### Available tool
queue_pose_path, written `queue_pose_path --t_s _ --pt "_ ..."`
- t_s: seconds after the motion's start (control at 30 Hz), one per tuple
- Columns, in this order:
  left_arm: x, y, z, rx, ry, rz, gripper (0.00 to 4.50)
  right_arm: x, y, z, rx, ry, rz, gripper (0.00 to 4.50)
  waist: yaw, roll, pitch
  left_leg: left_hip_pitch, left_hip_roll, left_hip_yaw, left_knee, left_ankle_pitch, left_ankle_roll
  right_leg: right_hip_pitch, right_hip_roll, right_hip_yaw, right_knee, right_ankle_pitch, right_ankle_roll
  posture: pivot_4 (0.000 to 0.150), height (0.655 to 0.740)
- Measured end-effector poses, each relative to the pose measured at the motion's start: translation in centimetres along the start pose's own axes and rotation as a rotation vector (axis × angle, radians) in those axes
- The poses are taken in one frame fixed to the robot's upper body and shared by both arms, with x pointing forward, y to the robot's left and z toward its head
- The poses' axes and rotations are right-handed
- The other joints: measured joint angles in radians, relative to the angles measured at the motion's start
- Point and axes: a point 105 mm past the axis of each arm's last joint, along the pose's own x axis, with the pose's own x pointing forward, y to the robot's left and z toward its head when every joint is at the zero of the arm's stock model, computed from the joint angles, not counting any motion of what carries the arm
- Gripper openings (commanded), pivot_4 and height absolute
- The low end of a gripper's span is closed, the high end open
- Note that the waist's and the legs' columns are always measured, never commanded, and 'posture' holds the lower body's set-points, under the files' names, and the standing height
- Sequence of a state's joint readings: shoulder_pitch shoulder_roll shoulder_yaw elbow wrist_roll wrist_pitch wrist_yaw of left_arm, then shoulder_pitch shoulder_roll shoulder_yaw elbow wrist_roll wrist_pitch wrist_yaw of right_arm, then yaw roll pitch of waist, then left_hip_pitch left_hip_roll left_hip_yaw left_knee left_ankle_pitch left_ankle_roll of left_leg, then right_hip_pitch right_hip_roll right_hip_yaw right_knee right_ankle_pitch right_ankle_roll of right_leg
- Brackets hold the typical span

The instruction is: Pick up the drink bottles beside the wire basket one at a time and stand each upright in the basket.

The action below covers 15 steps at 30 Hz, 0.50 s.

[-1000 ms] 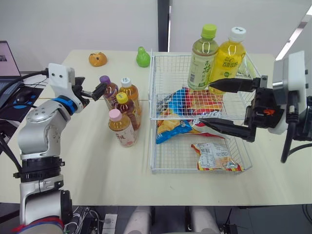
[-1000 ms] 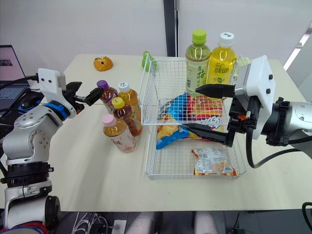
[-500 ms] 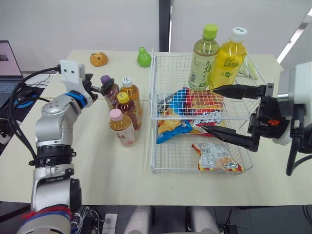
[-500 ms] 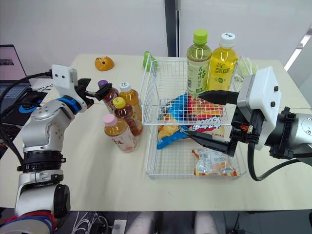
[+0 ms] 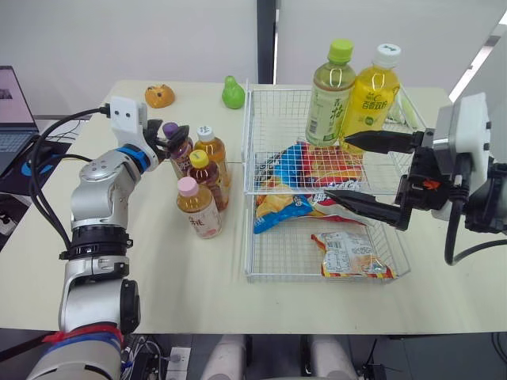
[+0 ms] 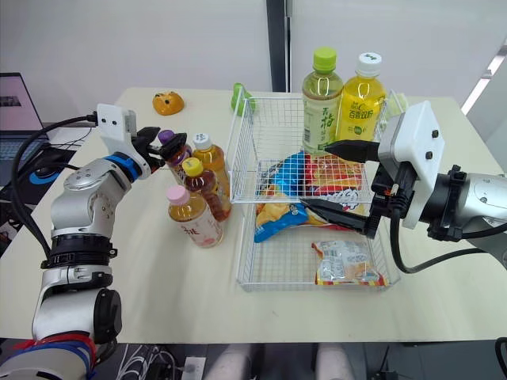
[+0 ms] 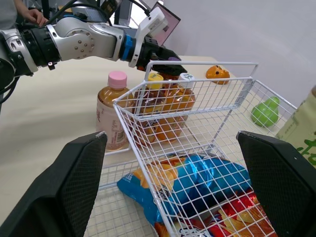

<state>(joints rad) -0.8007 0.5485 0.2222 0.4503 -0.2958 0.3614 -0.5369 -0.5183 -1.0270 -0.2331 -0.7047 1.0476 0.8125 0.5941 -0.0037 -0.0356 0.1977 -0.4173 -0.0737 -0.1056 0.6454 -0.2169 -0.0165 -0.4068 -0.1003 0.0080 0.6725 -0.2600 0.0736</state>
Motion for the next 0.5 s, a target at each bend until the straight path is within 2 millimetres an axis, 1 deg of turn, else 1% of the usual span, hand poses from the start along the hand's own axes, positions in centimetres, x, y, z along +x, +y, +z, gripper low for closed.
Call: queue_pose_path --t_s 0.03,0.1,0.27,0.43,0.5 --pt "0.0 -0.1 0.0 -0.002 0.0 -0.004 1.89 0.0 0.0 0.0 -0.001 -0.001 0.001 4.5 0.0 0.0 0.0 0.0 0.0 0.0 0.0 0.0 0.0 0.0 0.0 0.0 0.0 0.0 0.0 0.15 0.74" --pt "0.0 -0.1 0.0 -0.003 0.0 -0.006 1.37 0.0 0.1 0.0 -0.003 -0.001 0.003 4.5 0.0 0.0 0.0 0.0 0.0 0.0 0.0 0.0 0.0 0.0 0.0 0.0 0.0 0.0 0.0 0.15 0.74" --pt "-0.2 -0.2 0.0 -0.002 -0.001 -0.012 1.37 0.0 0.2 0.0 -0.007 0.001 0.001 4.5 0.0 0.0 0.0 0.0 0.0 0.0 0.0 0.0 0.0 0.0 0.0 0.0 0.0 0.0 0.0 0.15 0.74" --pt "-1.9 0.5 0.3 0.02 0.027 -0.012 1.37 -0.5 -0.1 -0.1 -0.015 0.015 -0.016 4.5 -0.005 0.0 0.0 -0.001 0.0 0.0 0.0 0.0 0.0 -0.001 0.0 0.001 0.0 0.0 0.0 0.15 0.74" --pt "-2.8 1.1 1.0 0.041 0.044 -0.014 1.37 -1.2 -0.8 0.3 -0.024 0.021 -0.038 4.5 -0.005 -0.001 0.001 -0.001 0.0 0.0 0.0 0.0 0.0 -0.002 0.001 0.0 0.0 0.0 0.0 0.15 0.74"
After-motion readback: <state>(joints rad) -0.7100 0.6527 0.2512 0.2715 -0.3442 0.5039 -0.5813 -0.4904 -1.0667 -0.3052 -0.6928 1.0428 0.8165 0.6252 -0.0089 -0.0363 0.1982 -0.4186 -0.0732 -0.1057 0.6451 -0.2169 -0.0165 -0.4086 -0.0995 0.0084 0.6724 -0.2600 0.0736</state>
